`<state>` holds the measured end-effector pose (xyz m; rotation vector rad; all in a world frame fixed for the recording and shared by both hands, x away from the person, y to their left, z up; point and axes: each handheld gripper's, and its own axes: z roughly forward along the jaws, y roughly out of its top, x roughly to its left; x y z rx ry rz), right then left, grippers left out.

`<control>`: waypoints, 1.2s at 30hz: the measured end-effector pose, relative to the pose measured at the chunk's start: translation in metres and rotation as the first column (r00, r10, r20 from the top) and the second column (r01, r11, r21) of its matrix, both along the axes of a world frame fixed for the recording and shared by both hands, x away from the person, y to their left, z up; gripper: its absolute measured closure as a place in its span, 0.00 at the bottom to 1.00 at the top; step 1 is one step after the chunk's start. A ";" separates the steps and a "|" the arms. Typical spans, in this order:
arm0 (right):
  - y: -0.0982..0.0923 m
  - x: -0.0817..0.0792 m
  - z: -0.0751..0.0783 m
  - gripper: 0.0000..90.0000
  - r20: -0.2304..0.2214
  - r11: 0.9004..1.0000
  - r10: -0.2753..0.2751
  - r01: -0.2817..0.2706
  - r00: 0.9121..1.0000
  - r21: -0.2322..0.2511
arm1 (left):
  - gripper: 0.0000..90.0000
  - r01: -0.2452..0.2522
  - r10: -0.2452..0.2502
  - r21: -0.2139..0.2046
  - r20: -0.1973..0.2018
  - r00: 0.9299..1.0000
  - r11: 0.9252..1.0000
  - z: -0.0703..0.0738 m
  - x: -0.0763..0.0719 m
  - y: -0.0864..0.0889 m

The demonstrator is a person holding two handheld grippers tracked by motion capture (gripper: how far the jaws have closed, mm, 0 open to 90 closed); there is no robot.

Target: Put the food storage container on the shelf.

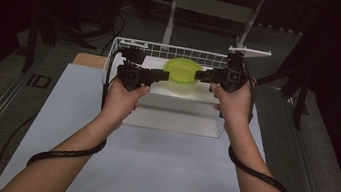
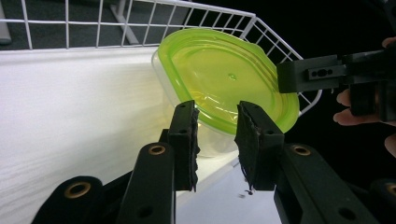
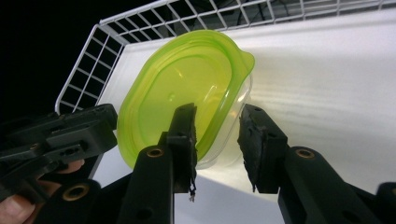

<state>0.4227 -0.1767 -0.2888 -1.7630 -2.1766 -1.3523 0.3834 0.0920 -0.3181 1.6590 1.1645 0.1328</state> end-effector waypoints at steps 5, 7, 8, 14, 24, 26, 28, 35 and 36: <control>0.002 0.006 -0.002 0.65 0.023 0.999 0.007 -0.007 1.000 -0.036 | 0.74 0.002 -0.002 -0.003 -0.003 1.000 1.000 -0.003 0.002 0.001; 0.002 0.008 -0.001 0.61 0.039 0.999 0.011 -0.009 0.999 -0.051 | 0.73 0.006 -0.006 -0.007 0.002 1.000 1.000 -0.004 0.001 0.002; 0.002 0.008 -0.001 0.59 0.049 0.998 0.005 -0.002 0.999 -0.057 | 0.72 0.005 -0.005 -0.004 0.010 1.000 1.000 -0.004 0.000 0.002; 0.000 0.000 0.006 0.53 0.125 0.994 0.026 -0.012 0.992 -0.108 | 0.66 0.018 -0.019 0.005 0.066 0.998 1.000 -0.002 -0.008 0.006; -0.010 -0.028 0.004 0.53 0.228 0.992 0.051 -0.023 0.972 -0.125 | 0.61 0.079 -0.078 0.003 0.203 0.976 0.997 -0.005 -0.032 0.012; -0.010 -0.034 0.001 0.55 0.240 0.991 0.065 -0.035 0.969 -0.128 | 0.60 0.089 -0.088 0.002 0.221 0.971 0.996 -0.009 -0.037 0.012; -0.008 -0.041 -0.003 0.64 0.250 0.989 0.085 -0.052 0.964 -0.135 | 0.57 0.096 -0.095 0.010 0.236 0.967 0.995 -0.013 -0.043 0.013; 0.008 -0.051 -0.033 1.00 0.221 0.975 0.130 -0.084 0.967 -0.206 | 0.39 0.102 -0.104 0.023 0.259 0.960 0.995 -0.027 -0.058 0.012; 0.010 -0.049 -0.035 1.00 0.222 0.976 0.128 -0.083 0.967 -0.201 | 0.29 0.141 -0.141 0.018 0.276 0.951 0.990 -0.030 -0.061 0.014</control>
